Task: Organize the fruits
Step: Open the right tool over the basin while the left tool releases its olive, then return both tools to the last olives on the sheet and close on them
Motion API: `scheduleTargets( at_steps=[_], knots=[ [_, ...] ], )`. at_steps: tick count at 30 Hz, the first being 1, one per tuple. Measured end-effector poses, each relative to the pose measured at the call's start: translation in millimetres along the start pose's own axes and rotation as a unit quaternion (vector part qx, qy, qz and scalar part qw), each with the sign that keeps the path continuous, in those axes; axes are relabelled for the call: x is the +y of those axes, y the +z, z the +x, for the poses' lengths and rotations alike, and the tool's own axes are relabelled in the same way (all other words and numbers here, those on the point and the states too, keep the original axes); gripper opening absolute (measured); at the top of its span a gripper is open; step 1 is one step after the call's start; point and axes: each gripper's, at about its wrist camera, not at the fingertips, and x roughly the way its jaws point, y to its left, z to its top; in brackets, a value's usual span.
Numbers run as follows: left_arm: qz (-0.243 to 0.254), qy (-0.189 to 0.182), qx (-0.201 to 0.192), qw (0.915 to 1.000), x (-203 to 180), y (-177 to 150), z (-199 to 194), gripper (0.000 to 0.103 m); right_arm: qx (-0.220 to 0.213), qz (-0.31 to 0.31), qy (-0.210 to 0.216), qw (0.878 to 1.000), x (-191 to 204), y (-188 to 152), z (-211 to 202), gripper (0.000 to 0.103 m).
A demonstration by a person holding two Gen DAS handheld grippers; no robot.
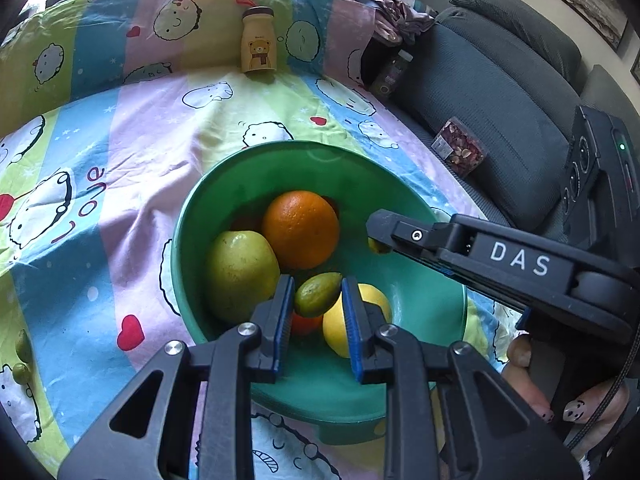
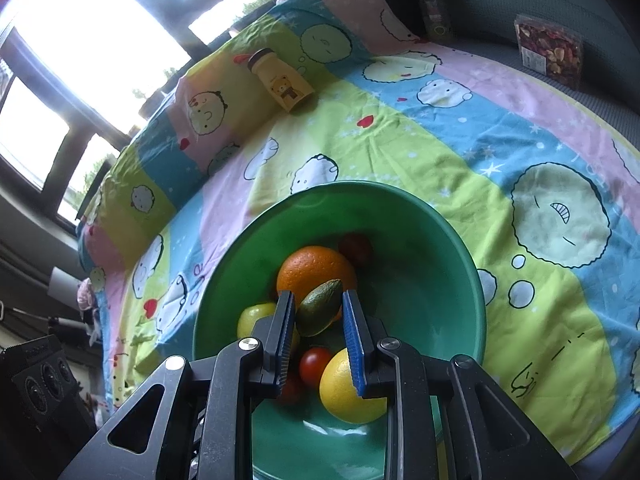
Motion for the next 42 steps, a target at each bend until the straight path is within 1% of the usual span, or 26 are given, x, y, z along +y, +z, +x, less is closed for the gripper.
scheduleTargets(
  at_steps=[7,9,10,11,12,14,15,16,18,19,20,22,24,26,29,31,33,35,39,42],
  knots=[
    [-0.004,0.002,0.008,1.0000,0,-1,5,0.024,-0.002,0.007,-0.012,1.000,-3,1,0,0.026],
    [-0.008,0.003,0.011,0.9999,1,-1,5,0.030,-0.001,0.011,-0.017,1.000,-4,1,0,0.026],
    [-0.011,0.003,0.009,0.9999,2,-1,3,0.037,-0.002,0.011,-0.022,1.000,-4,1,-1,0.027],
    [-0.012,0.004,0.006,0.9999,3,-1,1,0.041,-0.003,0.010,-0.024,1.000,-3,1,-1,0.027],
    [-0.012,0.004,0.003,0.9999,4,-1,-2,0.042,-0.002,0.008,-0.025,1.000,-3,1,-1,0.028],
    [-0.016,0.004,-0.003,0.9999,7,-2,-9,0.052,-0.005,0.007,-0.024,1.000,-3,1,-1,0.034],
    [-0.019,0.004,-0.008,0.9998,9,-3,-13,0.054,-0.009,0.005,-0.024,1.000,-2,1,-2,0.042],
    [-0.022,0.006,-0.011,0.9997,12,-4,-17,0.058,-0.014,0.003,-0.025,1.000,-1,1,-3,0.046],
    [-0.024,-0.002,-0.020,0.9995,17,-6,-29,0.059,-0.022,-0.005,-0.026,0.999,3,1,-6,0.050],
    [-0.027,-0.004,-0.026,0.9993,20,-8,-36,0.063,-0.025,-0.007,-0.024,0.999,4,1,-7,0.052],
    [-0.033,0.004,-0.031,0.9990,23,-9,-43,0.070,-0.027,-0.010,-0.021,0.999,6,0,-7,0.053],
    [-0.040,0.021,-0.050,0.9977,31,-13,-60,0.072,-0.029,-0.018,-0.017,0.999,11,-1,-7,0.056],
    [-0.044,0.035,-0.064,0.9964,41,-19,-75,0.075,-0.029,-0.026,-0.016,0.999,17,-2,-6,0.056],
    [-0.053,0.063,-0.076,0.9937,55,-25,-88,0.079,-0.031,-0.034,-0.015,0.999,23,-5,-5,0.057],
    [-0.064,0.104,-0.079,0.9894,78,-34,-103,0.080,-0.032,-0.051,-0.009,0.998,35,-9,-3,0.058],
    [-0.076,0.130,-0.081,0.9853,96,-42,-111,0.080,-0.032,-0.066,0.001,0.997,43,-11,-1,0.067],
    [-0.089,0.159,-0.094,0.9788,113,-51,-120,0.081,-0.034,-0.076,0.012,0.996,51,-14,0,0.070],
    [-0.101,0.183,-0.104,0.9724,128,-60,-128,0.083,-0.037,-0.083,0.021,0.996,59,-17,1,0.070],
    [-0.140,0.175,-0.109,0.9684,160,-77,-132,0.084,-0.034,-0.114,0.042,0.992,80,-25,6,0.071],
    [-0.171,0.163,-0.102,0.9662,181,-85,-128,0.084,-0.017,-0.150,0.062,0.987,100,-34,11,0.071]
  ],
)
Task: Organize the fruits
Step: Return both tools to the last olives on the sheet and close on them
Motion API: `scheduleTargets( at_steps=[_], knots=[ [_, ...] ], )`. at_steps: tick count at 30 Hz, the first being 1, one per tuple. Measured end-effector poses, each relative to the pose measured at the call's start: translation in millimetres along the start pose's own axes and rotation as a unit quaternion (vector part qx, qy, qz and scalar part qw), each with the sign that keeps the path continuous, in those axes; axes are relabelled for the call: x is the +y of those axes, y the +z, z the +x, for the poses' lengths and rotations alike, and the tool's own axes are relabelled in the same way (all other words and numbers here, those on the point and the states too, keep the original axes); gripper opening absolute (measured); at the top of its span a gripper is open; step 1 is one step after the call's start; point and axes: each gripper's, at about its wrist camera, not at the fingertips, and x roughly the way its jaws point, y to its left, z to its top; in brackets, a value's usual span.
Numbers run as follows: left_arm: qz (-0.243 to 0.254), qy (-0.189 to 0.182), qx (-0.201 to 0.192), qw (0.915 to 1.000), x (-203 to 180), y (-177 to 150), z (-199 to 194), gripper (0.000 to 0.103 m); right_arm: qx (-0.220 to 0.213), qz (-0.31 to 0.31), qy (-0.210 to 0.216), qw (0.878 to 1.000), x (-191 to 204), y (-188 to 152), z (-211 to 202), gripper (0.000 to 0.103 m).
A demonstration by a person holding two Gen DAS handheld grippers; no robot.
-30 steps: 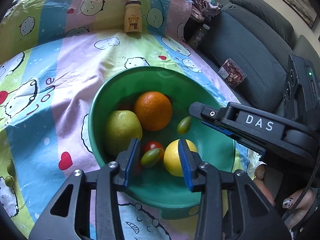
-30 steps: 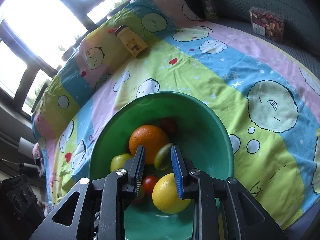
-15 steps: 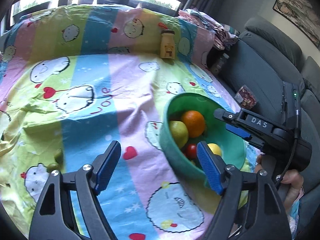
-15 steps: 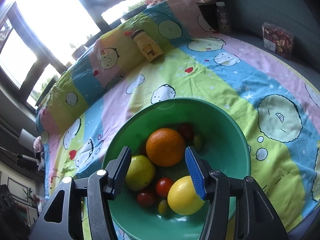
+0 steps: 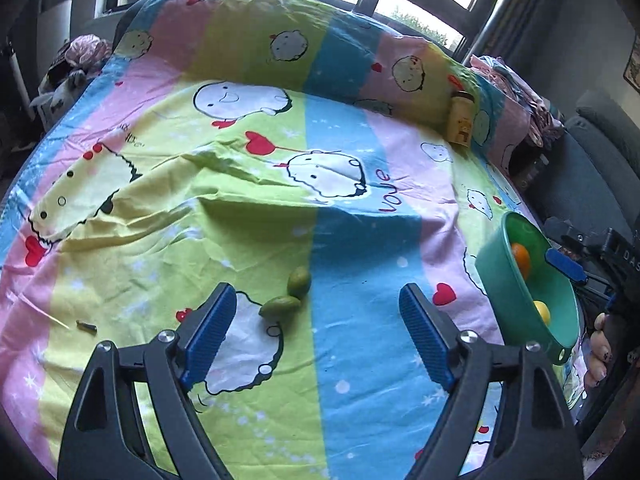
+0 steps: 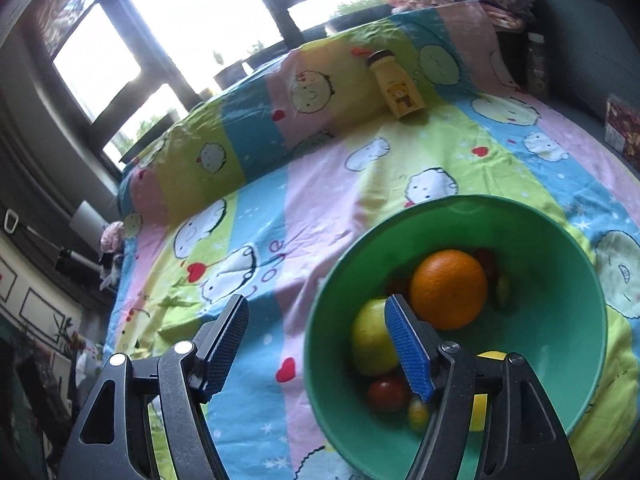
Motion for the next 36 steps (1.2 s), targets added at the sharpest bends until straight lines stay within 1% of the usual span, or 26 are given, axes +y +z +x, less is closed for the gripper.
scheduleTargets(
  at_steps=[2,6,7,8,12,14,15,16,17,19,21,24,26,28,30,33,36],
  knots=[
    [-0.013,0.000,0.015,0.9998,9,-1,6,0.083,0.009,-0.021,0.017,1.000,15,-3,4,0.071],
    [-0.024,0.004,0.025,0.9994,20,-2,9,0.082,0.031,-0.059,0.044,0.997,48,-10,17,0.071],
    [-0.027,0.004,0.028,0.9992,22,-2,10,0.081,0.043,-0.065,0.050,0.996,56,-12,23,0.071],
    [-0.032,0.002,0.030,0.9990,25,-2,10,0.078,0.061,-0.068,0.053,0.994,64,-13,31,0.071],
    [-0.037,-0.008,0.045,0.9982,28,-3,14,0.069,0.134,-0.088,0.045,0.986,96,-20,72,0.071],
    [-0.036,-0.005,0.053,0.9980,29,-3,16,0.066,0.164,-0.093,0.045,0.981,107,-24,93,0.061],
    [-0.037,-0.003,0.054,0.9978,30,-3,17,0.064,0.182,-0.092,0.045,0.978,111,-26,104,0.052],
    [-0.038,-0.001,0.057,0.9976,31,-4,19,0.061,0.200,-0.089,0.046,0.975,115,-29,114,0.045],
    [-0.039,-0.002,0.060,0.9974,32,-4,20,0.057,0.215,-0.085,0.048,0.972,118,-32,124,0.042],
    [-0.039,-0.004,0.064,0.9972,33,-4,22,0.052,0.236,-0.083,0.050,0.967,124,-39,139,0.039],
    [-0.037,-0.008,0.067,0.9970,32,-4,23,0.050,0.250,-0.085,0.056,0.963,131,-45,150,0.035],
    [-0.033,-0.014,0.078,0.9963,30,-6,26,0.047,0.259,-0.088,0.069,0.959,138,-51,156,0.034],
    [-0.032,-0.018,0.081,0.9961,29,-7,27,0.047,0.256,-0.097,0.061,0.960,141,-55,158,0.034],
    [-0.036,-0.021,0.082,0.9958,30,-7,27,0.047,0.256,-0.106,0.052,0.959,143,-58,159,0.030],
    [-0.036,-0.021,0.083,0.9957,29,-7,28,0.045,0.254,-0.113,0.054,0.959,145,-61,160,0.028],
    [-0.028,-0.016,0.079,0.9963,27,-7,30,0.042,0.255,-0.119,0.051,0.958,147,-63,162,0.025],
    [-0.018,-0.011,0.078,0.9968,24,-6,33,0.036,0.259,-0.114,0.053,0.958,145,-65,165,0.022]
  ],
)
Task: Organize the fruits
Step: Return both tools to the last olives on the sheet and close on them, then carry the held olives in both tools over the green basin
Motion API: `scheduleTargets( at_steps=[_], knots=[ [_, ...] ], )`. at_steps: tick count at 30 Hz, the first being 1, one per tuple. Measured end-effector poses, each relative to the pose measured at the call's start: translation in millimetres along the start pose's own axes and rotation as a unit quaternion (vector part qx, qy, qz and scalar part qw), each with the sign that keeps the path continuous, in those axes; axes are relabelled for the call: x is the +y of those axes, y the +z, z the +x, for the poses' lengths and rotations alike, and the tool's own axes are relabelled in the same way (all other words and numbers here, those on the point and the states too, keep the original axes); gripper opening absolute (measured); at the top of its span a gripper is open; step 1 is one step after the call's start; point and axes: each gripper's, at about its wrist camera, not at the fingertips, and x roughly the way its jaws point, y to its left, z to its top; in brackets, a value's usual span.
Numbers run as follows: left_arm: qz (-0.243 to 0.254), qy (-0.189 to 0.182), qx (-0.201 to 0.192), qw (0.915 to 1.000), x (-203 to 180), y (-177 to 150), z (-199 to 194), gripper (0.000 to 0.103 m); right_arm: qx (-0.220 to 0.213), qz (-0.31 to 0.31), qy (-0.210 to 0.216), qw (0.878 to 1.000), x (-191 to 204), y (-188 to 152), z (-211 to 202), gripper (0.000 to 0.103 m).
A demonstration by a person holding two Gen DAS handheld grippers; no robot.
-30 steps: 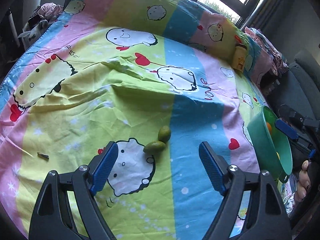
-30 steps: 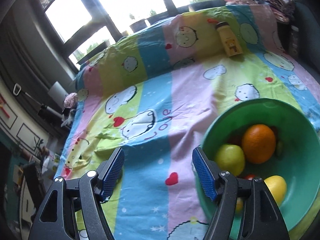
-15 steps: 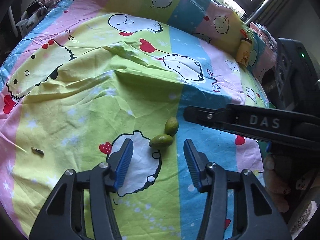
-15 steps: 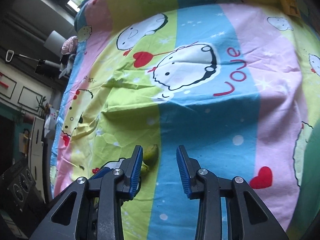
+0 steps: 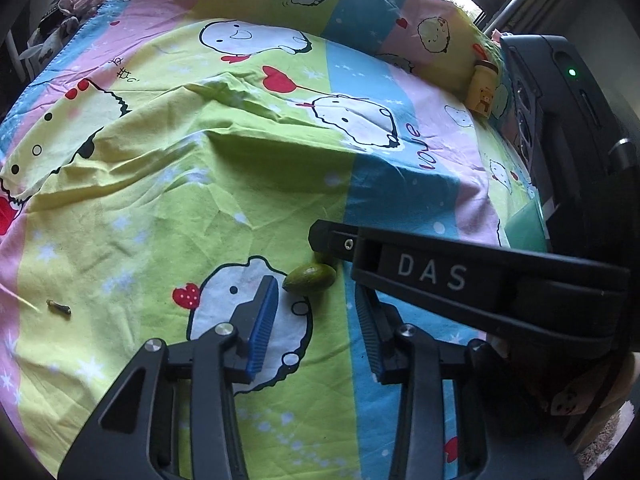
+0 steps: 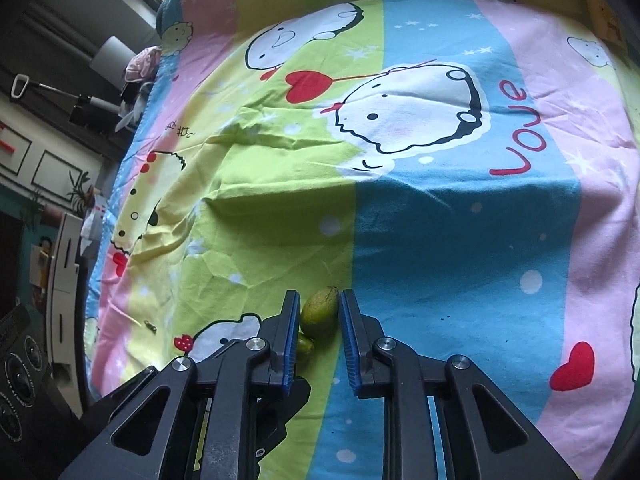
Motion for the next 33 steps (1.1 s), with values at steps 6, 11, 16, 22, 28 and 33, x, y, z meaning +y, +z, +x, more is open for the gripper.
scheduleTargets(
  at_steps=[6,11,16,22,28,33],
  knots=[
    [-0.005,-0.009,0.017,0.9998,0,0,11,0.026,0.001,0.003,0.010,1.000,0,-1,3,0.022],
    [-0.013,-0.010,0.015,0.9998,3,2,13,0.022,0.000,0.006,0.017,1.000,-2,-1,3,0.022],
    [-0.018,-0.012,0.015,0.9997,4,3,13,0.023,0.003,0.010,0.023,1.000,-4,-1,3,0.022],
    [-0.019,-0.009,0.013,0.9997,3,3,14,0.023,0.005,0.015,0.030,0.999,-6,-2,2,0.022],
    [-0.012,0.003,0.009,0.9999,2,4,15,0.019,0.004,0.019,0.031,0.999,-8,-2,2,0.022],
    [-0.005,0.008,0.008,0.9999,0,3,14,0.019,0.004,0.022,0.034,0.999,-9,-2,1,0.022]
  ],
)
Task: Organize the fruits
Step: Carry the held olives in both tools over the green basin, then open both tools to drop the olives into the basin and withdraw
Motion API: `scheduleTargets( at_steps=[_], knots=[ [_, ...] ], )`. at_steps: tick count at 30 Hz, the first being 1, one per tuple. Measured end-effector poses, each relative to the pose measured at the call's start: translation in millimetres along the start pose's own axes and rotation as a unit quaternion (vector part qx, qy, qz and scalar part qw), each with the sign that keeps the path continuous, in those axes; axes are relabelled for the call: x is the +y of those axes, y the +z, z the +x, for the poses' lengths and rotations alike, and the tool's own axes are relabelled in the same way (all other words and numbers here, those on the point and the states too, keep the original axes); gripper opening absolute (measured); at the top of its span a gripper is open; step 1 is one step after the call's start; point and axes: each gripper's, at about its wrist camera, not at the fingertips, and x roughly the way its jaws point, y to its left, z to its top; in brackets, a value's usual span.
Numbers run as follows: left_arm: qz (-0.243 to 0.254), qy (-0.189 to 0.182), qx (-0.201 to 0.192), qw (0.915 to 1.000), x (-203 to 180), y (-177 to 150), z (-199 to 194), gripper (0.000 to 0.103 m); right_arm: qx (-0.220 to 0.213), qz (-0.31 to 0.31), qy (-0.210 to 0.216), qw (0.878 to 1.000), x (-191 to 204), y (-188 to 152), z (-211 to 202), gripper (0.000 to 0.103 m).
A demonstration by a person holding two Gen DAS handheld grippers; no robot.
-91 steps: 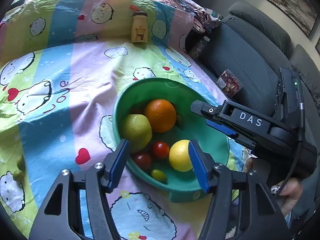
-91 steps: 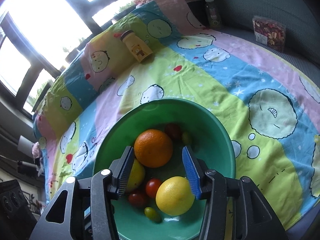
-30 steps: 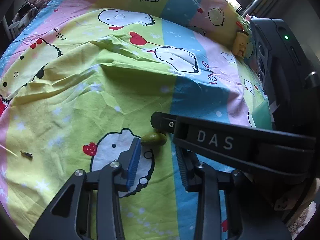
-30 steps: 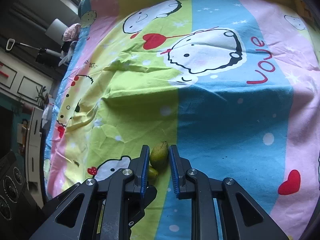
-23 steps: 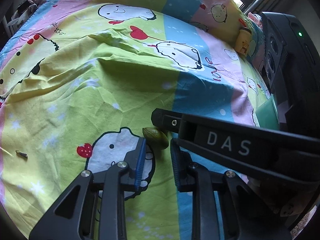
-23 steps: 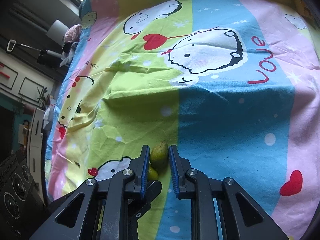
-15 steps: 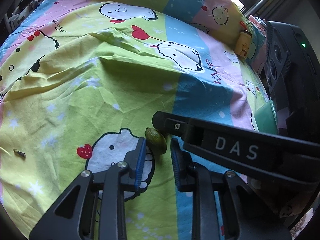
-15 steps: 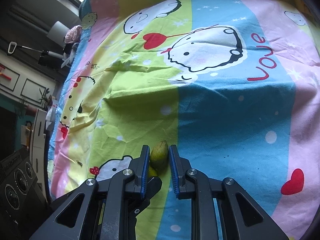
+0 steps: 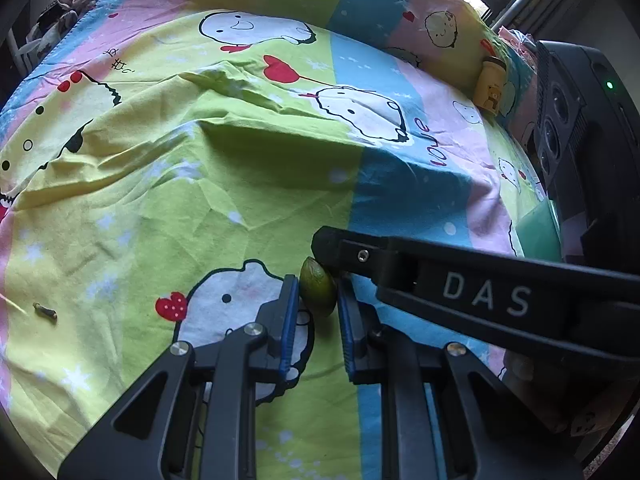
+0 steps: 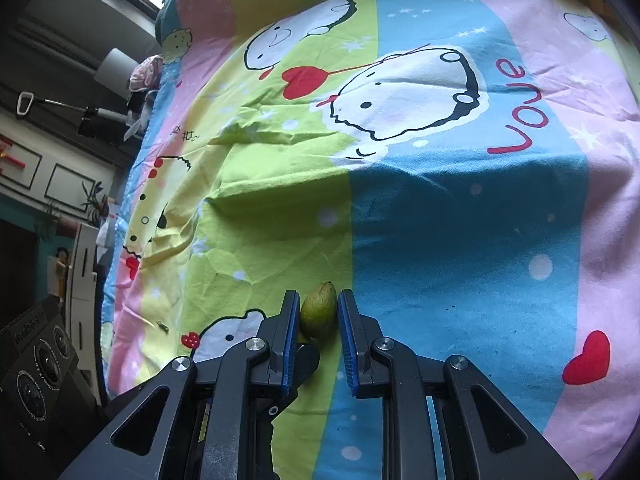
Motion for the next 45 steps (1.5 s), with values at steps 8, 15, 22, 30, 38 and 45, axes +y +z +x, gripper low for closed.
scheduleTargets(
  at_steps=[8,15,22,30,38,45],
  knots=[
    [0.009,-0.002,-0.020,0.9998,-8,-2,-15,0.019,-0.020,-0.001,0.000,1.000,0,-1,-15,0.022],
    [0.040,-0.022,-0.064,0.9969,-37,0,-45,0.019,-0.072,0.003,0.013,0.997,-5,-7,-58,0.022],
    [0.081,-0.061,-0.100,0.9898,-84,6,-76,0.019,-0.149,0.029,-0.001,0.988,-32,-25,-124,0.022],
    [0.137,-0.094,-0.106,0.9804,-153,13,-75,0.019,-0.238,0.092,-0.036,0.966,-87,-56,-191,0.022],
    [0.192,-0.133,-0.075,0.9693,-223,13,-44,0.019,-0.290,0.170,-0.057,0.940,-150,-74,-233,0.022],
    [0.217,-0.139,-0.050,0.9648,-259,9,-17,0.019,-0.294,0.212,-0.062,0.930,-183,-85,-241,0.022]
  ],
)
